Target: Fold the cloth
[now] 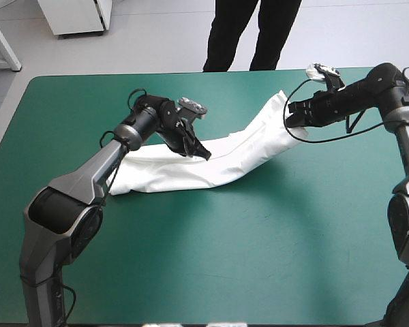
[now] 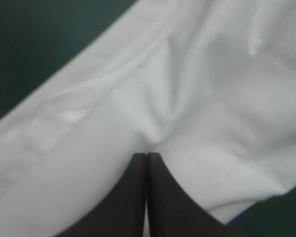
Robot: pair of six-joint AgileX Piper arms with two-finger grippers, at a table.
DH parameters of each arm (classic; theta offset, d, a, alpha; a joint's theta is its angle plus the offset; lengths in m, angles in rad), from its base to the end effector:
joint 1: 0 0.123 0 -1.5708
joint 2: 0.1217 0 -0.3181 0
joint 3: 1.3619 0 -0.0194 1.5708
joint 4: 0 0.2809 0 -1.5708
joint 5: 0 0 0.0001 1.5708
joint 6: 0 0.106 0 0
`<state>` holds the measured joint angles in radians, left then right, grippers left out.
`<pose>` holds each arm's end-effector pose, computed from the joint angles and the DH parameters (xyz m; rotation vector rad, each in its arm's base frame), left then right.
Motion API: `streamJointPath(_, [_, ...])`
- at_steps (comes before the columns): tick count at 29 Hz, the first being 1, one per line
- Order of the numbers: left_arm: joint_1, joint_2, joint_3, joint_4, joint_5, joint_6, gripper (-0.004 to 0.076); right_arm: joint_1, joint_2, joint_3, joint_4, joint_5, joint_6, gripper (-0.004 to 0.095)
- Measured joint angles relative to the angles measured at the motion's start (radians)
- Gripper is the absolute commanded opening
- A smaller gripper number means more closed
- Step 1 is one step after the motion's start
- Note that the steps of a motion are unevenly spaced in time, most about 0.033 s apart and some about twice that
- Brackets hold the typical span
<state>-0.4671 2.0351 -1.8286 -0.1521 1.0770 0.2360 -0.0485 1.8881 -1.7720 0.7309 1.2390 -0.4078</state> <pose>0.4364 -0.2360 0.2762 0.8944 2.6271 -0.2644 0.4515 0.0451 0.3466 -0.2823 2.5485 0.8605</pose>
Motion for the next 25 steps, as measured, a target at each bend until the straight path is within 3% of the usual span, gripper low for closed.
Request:
streamJointPath(7, [0.164, -0.238, -0.062, 0.083, 0.107, -0.039, -0.0009, 0.071, -0.002, -0.035, 0.092, -0.005, -0.015, -0.0017])
streamJointPath(14, [0.329, -0.453, -0.064, 0.108, 0.135, -0.050, -0.0009, 0.238, 0.016, -0.098, 0.136, -0.043, -0.014, -0.0017])
streamJointPath(25, [0.346, -0.610, -0.065, 0.281, 0.151, -0.105, -0.0009, 0.488, 0.192, -0.276, 0.145, -0.099, 0.031, -0.0017])
